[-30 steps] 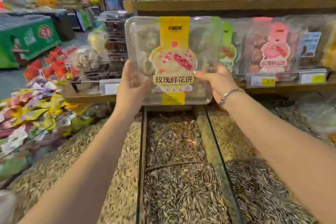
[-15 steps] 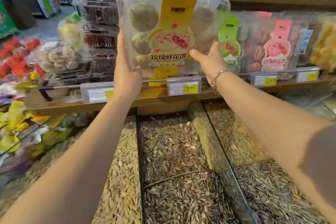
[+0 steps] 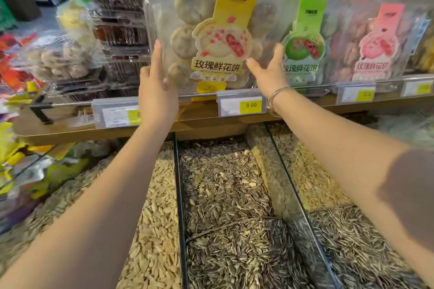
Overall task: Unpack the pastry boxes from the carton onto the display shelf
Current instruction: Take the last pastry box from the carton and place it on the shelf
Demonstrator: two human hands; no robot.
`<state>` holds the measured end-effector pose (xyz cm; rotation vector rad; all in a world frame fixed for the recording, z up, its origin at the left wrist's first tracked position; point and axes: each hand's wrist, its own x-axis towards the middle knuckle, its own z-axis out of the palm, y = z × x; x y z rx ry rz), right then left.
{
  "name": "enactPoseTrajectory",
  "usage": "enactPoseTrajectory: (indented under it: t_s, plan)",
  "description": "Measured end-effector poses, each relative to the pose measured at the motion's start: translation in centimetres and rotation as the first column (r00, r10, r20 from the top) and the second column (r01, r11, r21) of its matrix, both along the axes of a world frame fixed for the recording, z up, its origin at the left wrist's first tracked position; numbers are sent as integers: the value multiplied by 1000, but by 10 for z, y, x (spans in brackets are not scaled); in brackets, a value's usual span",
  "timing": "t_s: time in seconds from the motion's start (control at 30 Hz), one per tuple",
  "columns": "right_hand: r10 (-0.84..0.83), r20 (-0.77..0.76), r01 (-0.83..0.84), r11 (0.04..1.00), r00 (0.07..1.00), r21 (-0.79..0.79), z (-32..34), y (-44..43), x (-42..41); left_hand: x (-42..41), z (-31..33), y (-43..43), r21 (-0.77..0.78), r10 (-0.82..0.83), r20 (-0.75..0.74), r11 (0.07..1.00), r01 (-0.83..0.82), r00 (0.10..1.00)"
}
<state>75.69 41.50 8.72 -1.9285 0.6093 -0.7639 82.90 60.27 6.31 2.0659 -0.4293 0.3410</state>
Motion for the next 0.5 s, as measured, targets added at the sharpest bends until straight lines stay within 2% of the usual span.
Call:
enactPoseTrajectory:
  t_s: [0.1, 0.17, 0.37, 0.5]
  plan:
    - [-22, 29, 22, 1000, 999, -11, -5, -1, 2, 5, 0, 2, 58, 168, 75, 983, -172, 983]
    - [-38, 53, 39, 999, 998, -27, -8, -2, 3, 7, 2, 2, 122, 225, 125, 963, -240, 966]
    - [-17, 88, 27, 993, 996, -114, -15, -2, 3, 9, -10, 4, 160, 204, 126, 962, -222, 971]
    - [16, 39, -11, 993, 999, -118, -13, -9, 4, 13, -10, 5, 179, 186, 172, 960, -217, 967]
